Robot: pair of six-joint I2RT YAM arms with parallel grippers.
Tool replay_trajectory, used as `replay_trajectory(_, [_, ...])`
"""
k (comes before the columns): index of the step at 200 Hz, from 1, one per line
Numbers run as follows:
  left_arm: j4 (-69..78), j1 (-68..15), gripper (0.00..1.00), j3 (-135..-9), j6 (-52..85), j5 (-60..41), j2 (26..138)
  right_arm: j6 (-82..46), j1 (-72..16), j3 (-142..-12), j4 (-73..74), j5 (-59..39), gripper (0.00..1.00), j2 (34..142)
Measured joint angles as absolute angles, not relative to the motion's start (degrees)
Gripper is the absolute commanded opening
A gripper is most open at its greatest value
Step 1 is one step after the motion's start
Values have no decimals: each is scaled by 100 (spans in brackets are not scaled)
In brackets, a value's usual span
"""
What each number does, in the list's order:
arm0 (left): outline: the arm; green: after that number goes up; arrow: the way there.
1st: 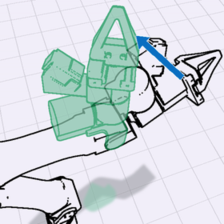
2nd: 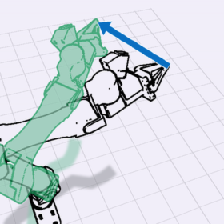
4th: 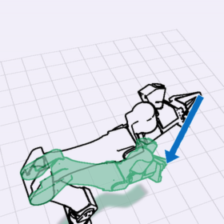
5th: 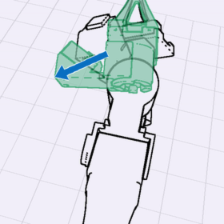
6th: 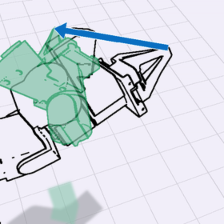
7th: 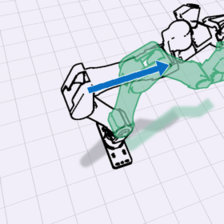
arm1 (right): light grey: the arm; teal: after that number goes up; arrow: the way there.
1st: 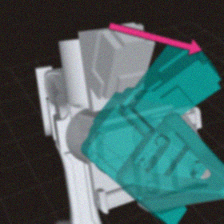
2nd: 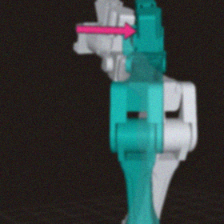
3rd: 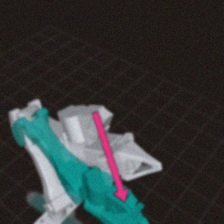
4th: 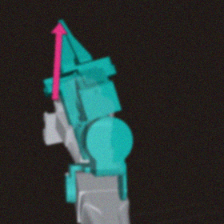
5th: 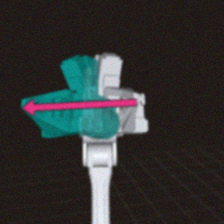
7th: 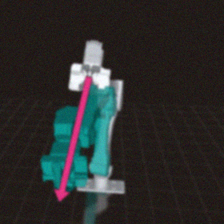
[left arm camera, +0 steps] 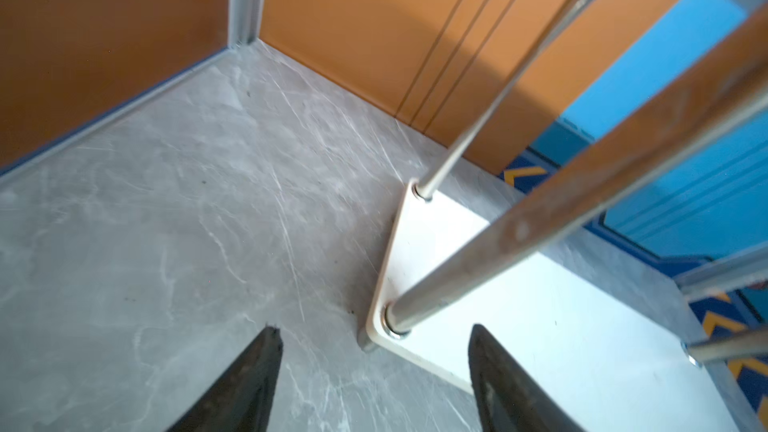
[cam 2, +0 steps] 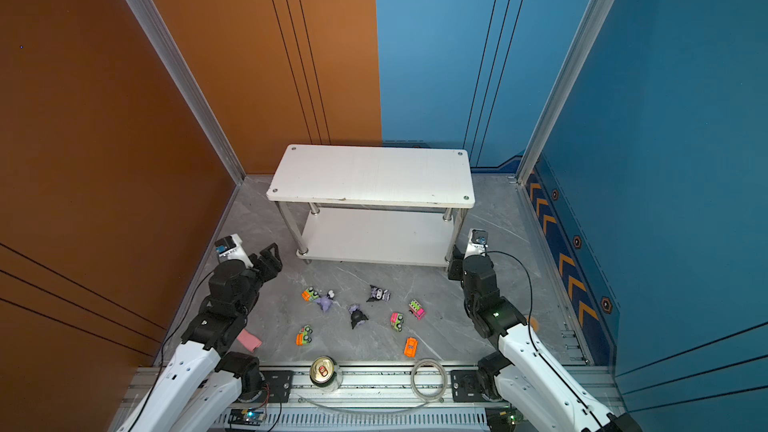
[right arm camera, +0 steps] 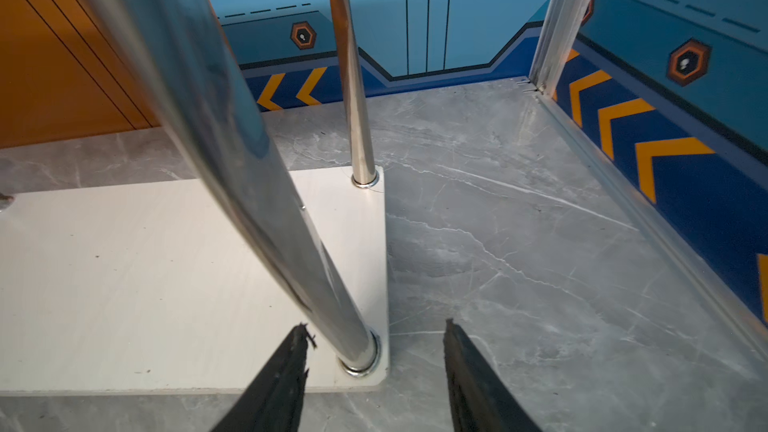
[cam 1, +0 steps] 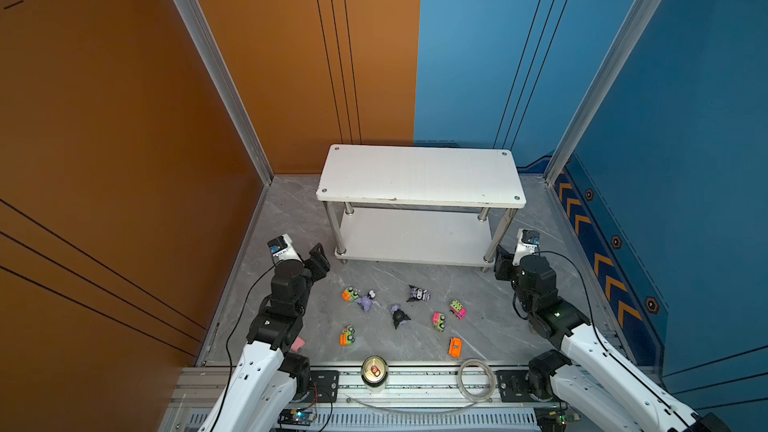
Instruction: Place and organize the plastic toys onto the shelf
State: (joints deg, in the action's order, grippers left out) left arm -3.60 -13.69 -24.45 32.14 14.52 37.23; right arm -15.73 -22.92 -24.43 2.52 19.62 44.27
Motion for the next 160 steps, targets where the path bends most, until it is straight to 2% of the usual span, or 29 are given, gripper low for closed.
replay_trajectory(21, [-231,-1726,69,-2482,3026,1354,4204,-1483,-2261,-2491,416,1815,45,4772])
replay_trajectory(59, [202,-1959,57,-2906,2716,1315,5234,-1498,-1973,-2899,635,1441,39,5618])
replay_trajectory(99, [438,-1929,49,-3920,2611,1319,6742,-1507,-1579,-3433,880,1068,38,6464])
replay_trajectory(160, [598,-1881,48,-5135,2257,1170,8184,-1328,-1428,-4320,1227,698,41,7559])
